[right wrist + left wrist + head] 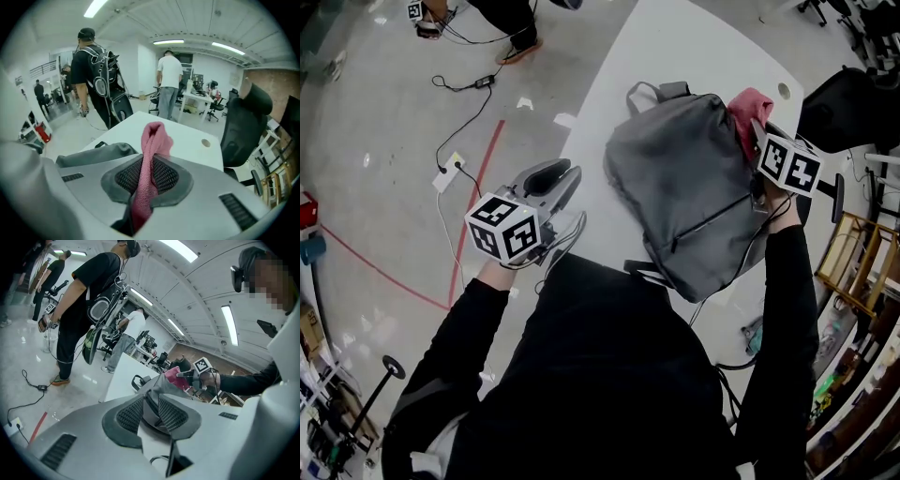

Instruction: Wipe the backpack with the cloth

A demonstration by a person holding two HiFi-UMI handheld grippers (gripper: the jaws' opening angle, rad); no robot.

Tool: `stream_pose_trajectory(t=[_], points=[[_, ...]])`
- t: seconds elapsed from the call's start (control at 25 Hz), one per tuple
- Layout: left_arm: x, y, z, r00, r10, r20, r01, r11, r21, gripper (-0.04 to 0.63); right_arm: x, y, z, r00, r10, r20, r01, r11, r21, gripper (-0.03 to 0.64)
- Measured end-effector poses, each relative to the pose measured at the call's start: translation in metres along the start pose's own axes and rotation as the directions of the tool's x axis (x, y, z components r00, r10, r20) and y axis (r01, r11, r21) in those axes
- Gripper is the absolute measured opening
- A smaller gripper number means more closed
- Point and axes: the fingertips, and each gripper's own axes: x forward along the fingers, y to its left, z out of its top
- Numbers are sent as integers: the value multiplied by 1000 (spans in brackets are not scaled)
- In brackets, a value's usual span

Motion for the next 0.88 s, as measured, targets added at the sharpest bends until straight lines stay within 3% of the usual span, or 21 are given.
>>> stream_pose_trajectory(t=[0.16, 0.28, 0.48, 0.72, 0.8, 0.88], points=[[1, 0, 0, 1000, -2, -1, 2, 1000, -6, 111, 24, 67, -26, 987, 125, -103, -137, 984, -113, 55], [2, 3, 1, 1000, -8, -1, 8, 1000, -5, 112, 27, 123, -48, 968, 184, -171, -225, 938, -265, 55], [10, 4, 4, 1000, -21, 3, 21, 1000, -21, 112, 9, 220, -99, 889, 340, -306, -443, 806, -393, 55], [18, 5, 3, 999, -31, -8, 31, 999, -25, 112, -35, 301, -95, 767, 585, -263, -642, 704, -304, 55], [17, 5, 4, 1000, -29, -6, 28, 999, -27, 112, -36, 308, -93, 763, 593, -257, -646, 678, -353, 55], [17, 5, 5, 1000, -28, -4, 28, 999, -26, 112, -27, 299, -89, 785, 570, -241, -616, 683, -392, 55]])
